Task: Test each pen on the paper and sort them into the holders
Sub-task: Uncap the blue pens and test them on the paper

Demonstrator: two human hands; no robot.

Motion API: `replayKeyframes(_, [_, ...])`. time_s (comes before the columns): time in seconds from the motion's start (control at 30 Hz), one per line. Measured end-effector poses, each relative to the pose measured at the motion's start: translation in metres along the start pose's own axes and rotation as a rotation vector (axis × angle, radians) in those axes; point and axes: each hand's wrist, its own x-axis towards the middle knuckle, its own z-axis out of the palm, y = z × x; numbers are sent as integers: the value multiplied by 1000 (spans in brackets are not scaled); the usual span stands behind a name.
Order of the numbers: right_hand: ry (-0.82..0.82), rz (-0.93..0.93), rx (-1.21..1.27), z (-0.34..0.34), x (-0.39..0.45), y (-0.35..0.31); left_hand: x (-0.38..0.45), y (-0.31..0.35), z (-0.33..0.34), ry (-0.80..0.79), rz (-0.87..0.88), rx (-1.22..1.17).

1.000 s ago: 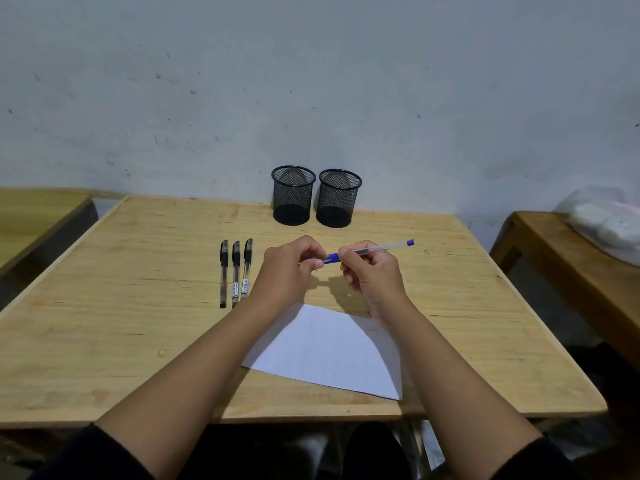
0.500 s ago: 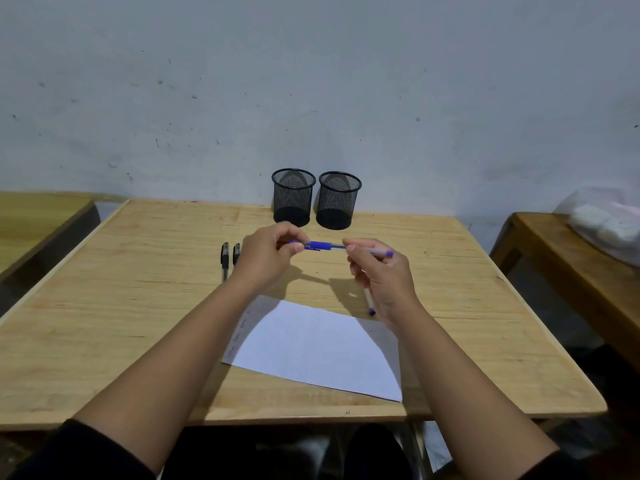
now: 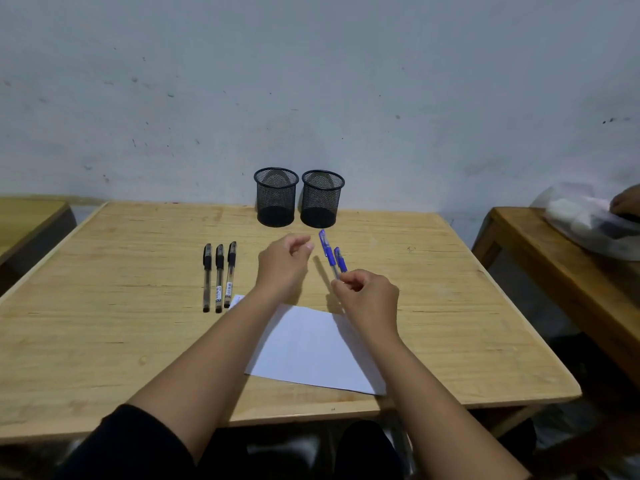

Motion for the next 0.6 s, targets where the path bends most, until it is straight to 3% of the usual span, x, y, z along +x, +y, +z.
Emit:
replayKeyframes(0.23, [5, -64, -309, 3, 16, 15, -9, -37, 25, -53, 149, 543])
replayKeyframes(0.6, [-30, -107, -433, 14, 24, 23, -13, -48, 28, 30, 194, 531])
